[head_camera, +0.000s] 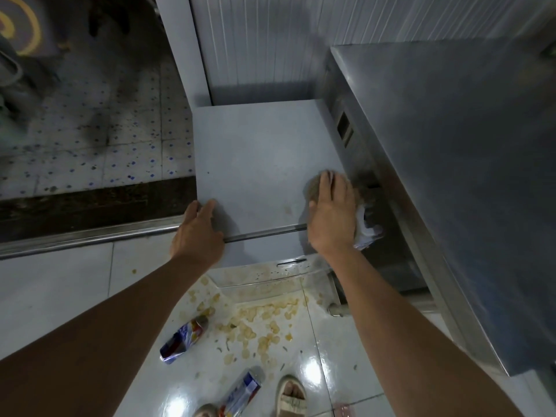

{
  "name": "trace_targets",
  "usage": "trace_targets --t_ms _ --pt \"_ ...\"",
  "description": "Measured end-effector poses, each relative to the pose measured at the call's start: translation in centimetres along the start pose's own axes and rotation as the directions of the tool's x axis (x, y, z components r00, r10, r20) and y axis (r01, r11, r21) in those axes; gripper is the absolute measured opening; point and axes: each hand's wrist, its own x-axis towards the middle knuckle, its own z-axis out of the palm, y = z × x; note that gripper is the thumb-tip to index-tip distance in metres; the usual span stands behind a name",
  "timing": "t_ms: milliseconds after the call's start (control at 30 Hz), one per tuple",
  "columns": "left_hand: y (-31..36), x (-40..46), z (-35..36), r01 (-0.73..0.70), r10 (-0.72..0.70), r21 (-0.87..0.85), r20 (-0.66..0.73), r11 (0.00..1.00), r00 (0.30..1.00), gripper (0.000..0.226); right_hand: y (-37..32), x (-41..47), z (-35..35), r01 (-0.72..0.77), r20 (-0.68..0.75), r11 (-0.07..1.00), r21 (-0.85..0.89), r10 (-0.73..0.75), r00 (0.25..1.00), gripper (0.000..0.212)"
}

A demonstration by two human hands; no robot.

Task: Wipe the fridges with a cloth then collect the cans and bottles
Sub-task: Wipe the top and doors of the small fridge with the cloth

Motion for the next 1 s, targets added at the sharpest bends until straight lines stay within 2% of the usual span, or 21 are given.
trace_targets --t_ms 67,200,233,400,500,533,567,633,700,800,833,933,1000 --pt "-0.2 -0.1 -0.4 -0.034 0.033 -0.018 -0.002 0.999 0.999 0.062 0.4 -2.5 0.1 0.07 0.011 0.997 0.013 -0.07 0.997 0.06" --pt "-0.8 -0.4 -0.7 -0.066 0.064 -0.078 -0.031 0.995 0.997 0.059 -1.6 -2.2 0.9 -0.107 -0.011 0.991 0.084 0.108 0.994 0.061" --pt "-1.0 -0.4 -0.8 -0.057 0.052 -0.101 -0.046 0.993 0.998 0.06 -3.1 -2.3 1.3 -0.099 -0.016 0.99 0.097 0.101 0.995 0.061" --pt "-2.7 -0.9 -1.0 -0.005 -0.002 -0.223 -0.034 0.975 0.999 0.059 -8.9 -4.6 3.1 0.17 0.031 0.974 0.15 -0.177 0.984 0.057" --pt "-2.9 -1.2 -1.0 -0.002 -0.003 -0.261 -0.017 0.965 1.0 0.058 -8.0 -4.7 2.6 0.369 0.085 0.918 0.144 -0.383 0.92 0.06" --pt "-2.9 -1.1 -0.9 0.004 -0.009 -0.257 -0.018 0.966 1.0 0.059 -6.7 -4.4 2.2 0.377 0.087 0.916 0.138 -0.39 0.917 0.06" --pt "-2.9 -1.1 -0.8 0.009 -0.014 -0.251 -0.019 0.968 1.0 0.059 -5.0 -3.8 1.8 0.33 0.075 0.935 0.129 -0.341 0.937 0.06" --pt "-2.9 -1.0 -0.6 0.014 -0.02 -0.253 -0.022 0.967 1.0 0.06 -1.9 -2.4 0.8 0.124 0.034 0.986 0.108 -0.129 0.991 0.057" --pt "-3.2 -0.9 -0.5 0.01 -0.013 -0.27 -0.013 0.963 1.0 0.06 -0.7 -1.6 0.3 -0.039 0.015 0.997 0.069 0.038 0.999 0.058" --pt "-3.9 -1.0 -0.6 0.004 -0.002 -0.31 0.005 0.951 1.0 0.057 -3.8 -2.2 1.2 -0.177 0.001 0.982 0.067 0.177 0.984 0.07" --pt "-4.1 -1.0 -0.7 -0.007 0.01 -0.321 0.008 0.947 1.0 0.056 -5.6 -2.7 1.7 -0.177 0.004 0.982 0.072 0.177 0.984 0.075" --pt "-4.7 -1.4 -1.3 -0.005 0.014 -0.422 0.018 0.906 1.0 0.055 -11.2 -5.0 3.3 0.049 0.023 0.998 0.048 -0.05 0.998 0.08" --pt "-5.4 -1.7 -1.7 0.001 0.003 -0.413 0.009 0.911 1.0 0.059 -14.3 -6.2 4.0 0.215 0.059 0.97 0.112 -0.222 0.973 0.076"
